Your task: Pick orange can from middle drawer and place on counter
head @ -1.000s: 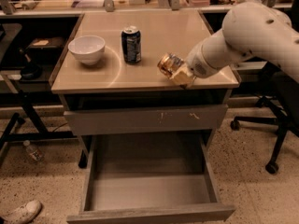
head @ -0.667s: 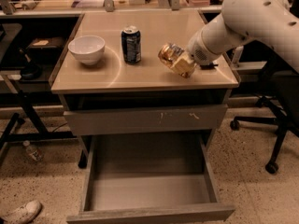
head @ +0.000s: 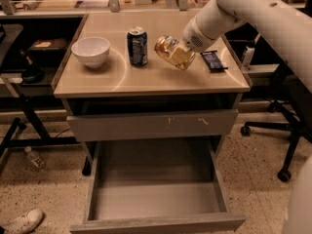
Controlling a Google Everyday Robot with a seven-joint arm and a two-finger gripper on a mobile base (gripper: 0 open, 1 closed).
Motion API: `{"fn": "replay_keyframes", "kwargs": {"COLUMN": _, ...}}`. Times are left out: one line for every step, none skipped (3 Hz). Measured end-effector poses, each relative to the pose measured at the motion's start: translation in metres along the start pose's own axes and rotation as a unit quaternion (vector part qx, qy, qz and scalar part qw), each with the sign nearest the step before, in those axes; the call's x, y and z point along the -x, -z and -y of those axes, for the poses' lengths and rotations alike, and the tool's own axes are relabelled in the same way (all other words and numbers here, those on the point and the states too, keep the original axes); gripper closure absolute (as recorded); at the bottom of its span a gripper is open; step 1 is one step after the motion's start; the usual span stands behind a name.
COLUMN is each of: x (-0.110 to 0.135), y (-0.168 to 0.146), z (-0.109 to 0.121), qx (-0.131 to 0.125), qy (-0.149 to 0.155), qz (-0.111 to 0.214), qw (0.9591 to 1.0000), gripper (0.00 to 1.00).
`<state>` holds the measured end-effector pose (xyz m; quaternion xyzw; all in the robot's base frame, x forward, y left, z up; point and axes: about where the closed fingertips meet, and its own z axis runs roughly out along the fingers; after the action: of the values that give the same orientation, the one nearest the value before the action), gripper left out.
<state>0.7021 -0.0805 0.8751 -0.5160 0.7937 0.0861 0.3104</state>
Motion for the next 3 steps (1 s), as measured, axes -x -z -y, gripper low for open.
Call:
{"fn": "replay_keyframes", "kwargs": {"x": 0.009, "y": -0.021, "z": 0.004, "qx": 0.019, "qy": 0.003, "qz": -0.007, "qw": 0.9998, "gripper": 1.00}}
{"fn": "replay_keyframes", "kwargs": {"x": 0.005, "y": -0.039, "z": 0.005, "qx": 0.031, "qy": -0.002, "qz": -0.017, "qw": 0.9994, "gripper": 1.00}}
{"fn": "replay_keyframes", "kwargs": {"x": -0.014, "y": -0.050, "z": 0.007, "qx": 0.036, "qy": -0.014, "qz": -0.034, "qw": 0.9987, "gripper": 1.00}}
